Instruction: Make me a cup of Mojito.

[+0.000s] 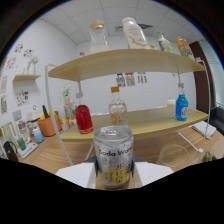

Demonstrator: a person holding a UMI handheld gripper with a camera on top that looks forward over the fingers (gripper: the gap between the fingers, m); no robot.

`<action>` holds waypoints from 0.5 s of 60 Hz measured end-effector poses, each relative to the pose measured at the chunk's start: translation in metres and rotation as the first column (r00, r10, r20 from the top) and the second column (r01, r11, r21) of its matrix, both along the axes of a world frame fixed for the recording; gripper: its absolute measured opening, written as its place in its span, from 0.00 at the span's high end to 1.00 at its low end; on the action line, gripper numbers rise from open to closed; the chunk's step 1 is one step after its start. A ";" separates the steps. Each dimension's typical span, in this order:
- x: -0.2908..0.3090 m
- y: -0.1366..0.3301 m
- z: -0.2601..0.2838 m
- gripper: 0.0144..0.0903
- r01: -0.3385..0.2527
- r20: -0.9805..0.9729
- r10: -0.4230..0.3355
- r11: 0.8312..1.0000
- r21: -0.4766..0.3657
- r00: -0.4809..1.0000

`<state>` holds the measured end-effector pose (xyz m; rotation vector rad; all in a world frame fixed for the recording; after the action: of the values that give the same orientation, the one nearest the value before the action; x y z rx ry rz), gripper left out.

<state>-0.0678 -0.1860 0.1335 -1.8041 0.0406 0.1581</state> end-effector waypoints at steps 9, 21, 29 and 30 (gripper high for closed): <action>-0.006 0.002 -0.027 0.51 -0.017 0.027 0.018 0.999 -0.034 0.999; -0.014 -0.002 -0.049 0.51 -0.042 0.051 0.046 0.997 -0.065 0.998; -0.015 -0.010 -0.052 0.49 -0.051 0.067 0.055 0.997 -0.049 0.996; -0.015 -0.011 -0.053 0.49 -0.053 0.070 0.056 0.997 -0.047 0.996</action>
<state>-0.0832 -0.1970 0.0810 -1.8558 -0.0562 0.1330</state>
